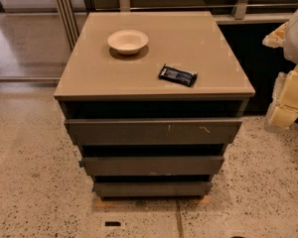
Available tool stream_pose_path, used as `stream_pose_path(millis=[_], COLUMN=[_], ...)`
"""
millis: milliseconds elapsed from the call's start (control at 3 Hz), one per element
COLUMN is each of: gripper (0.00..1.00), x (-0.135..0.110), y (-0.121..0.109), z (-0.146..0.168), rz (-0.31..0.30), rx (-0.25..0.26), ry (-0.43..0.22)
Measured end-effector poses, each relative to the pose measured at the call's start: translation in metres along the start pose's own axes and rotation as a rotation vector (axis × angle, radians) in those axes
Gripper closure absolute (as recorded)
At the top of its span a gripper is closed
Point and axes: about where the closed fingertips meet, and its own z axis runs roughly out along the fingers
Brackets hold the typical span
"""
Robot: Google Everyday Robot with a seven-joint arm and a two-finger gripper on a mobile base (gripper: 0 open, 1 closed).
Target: Open middle drawer
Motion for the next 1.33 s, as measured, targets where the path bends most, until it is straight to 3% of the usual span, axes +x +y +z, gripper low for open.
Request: stream_pose_path(millis=[333,667,1000,1333], gripper=[0.0,0.14,0.38,0.61], x=[0.0,0.0,0.006,0.016], y=[0.0,0.0,0.008,0.023], z=[0.0,0.001,0.045,0.111], rz=[0.0,0.001,0.01,0.037], rx=[0.0,0.006,-0.054,-0.159], ry=[0.0,-0.006,-0.054,-0.135])
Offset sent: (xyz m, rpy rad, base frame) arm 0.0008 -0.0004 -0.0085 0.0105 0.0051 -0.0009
